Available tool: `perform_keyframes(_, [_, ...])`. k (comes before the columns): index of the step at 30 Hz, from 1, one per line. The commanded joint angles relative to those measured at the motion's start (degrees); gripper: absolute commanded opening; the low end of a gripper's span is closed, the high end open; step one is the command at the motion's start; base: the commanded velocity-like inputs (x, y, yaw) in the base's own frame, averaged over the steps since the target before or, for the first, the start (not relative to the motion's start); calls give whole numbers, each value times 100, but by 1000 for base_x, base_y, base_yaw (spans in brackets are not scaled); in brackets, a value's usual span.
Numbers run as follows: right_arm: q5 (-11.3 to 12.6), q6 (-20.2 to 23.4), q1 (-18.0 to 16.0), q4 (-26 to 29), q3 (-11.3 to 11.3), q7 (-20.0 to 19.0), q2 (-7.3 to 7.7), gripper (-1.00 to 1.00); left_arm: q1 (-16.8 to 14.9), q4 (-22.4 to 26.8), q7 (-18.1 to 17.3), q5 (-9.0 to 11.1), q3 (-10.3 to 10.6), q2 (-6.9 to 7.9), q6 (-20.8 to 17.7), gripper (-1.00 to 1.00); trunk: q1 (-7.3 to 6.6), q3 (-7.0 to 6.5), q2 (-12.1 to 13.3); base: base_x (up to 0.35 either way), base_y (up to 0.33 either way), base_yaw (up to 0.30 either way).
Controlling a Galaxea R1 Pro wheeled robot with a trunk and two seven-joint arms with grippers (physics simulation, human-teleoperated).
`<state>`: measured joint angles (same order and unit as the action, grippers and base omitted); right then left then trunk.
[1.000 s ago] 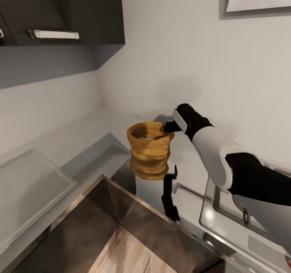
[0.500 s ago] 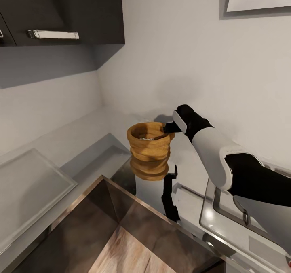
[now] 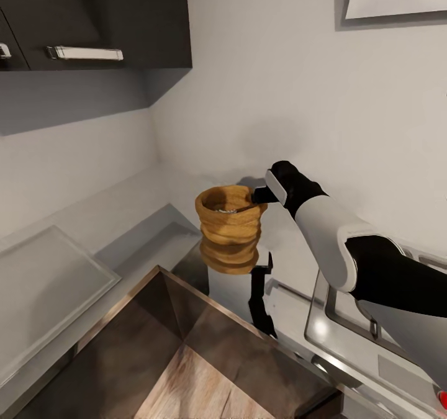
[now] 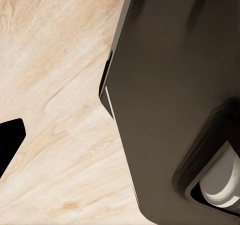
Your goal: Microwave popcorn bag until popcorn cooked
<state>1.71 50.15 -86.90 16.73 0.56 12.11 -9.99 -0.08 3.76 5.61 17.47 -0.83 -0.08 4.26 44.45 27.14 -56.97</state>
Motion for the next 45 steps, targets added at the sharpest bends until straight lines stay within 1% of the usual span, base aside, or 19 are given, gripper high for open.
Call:
perform_keyframes(1, [26, 27, -3, 4, 6, 23, -1, 100, -1, 2, 9, 19, -5, -1, 13, 100, 0, 6, -4, -5, 0, 0])
perform_keyframes(10, [55, 79, -3, -3, 6, 26, -1, 100, -1, 2, 9, 19, -5, -1, 13, 100, 0, 6, -4, -1, 0, 0])
perform_keyframes(11, [59, 81, -3, -5, 6, 25, -1, -100, -1, 2, 9, 19, -5, -1, 13, 100, 0, 6, -4, 0, 0, 0])
perform_keyframes(18, [43, 47, -3, -312, 6, 28, -1, -100, -1, 2, 10, 19, -5, -1, 13, 100, 0, 6, -4, 0, 0, 0])
perform_keyframes(24, [-14, 62, -3, -317, 6, 69, -1, -100, -1, 2, 10, 19, -7, -1, 13, 100, 0, 6, -4, 0, 0, 0])
perform_keyframes(36, [-13, 132, -3, -258, 2, 65, -1, -100, -1, 0, 1, 19, -8, -5, 13, 100, 0, 6, -4, -17, 0, 0])
perform_keyframes(43, [46, 831, -3, -171, -43, 60, -1, -100, -1, 2, 3, 19, -14, -10, 13, 100, 0, 6, -4, -314, 0, 0])
perform_keyframes(45, [48, 986, -3, 74, -46, 56, -1, -100, -1, 2, 2, 19, -14, -10, 13, 100, 0, 6, -4, -344, 0, 0])
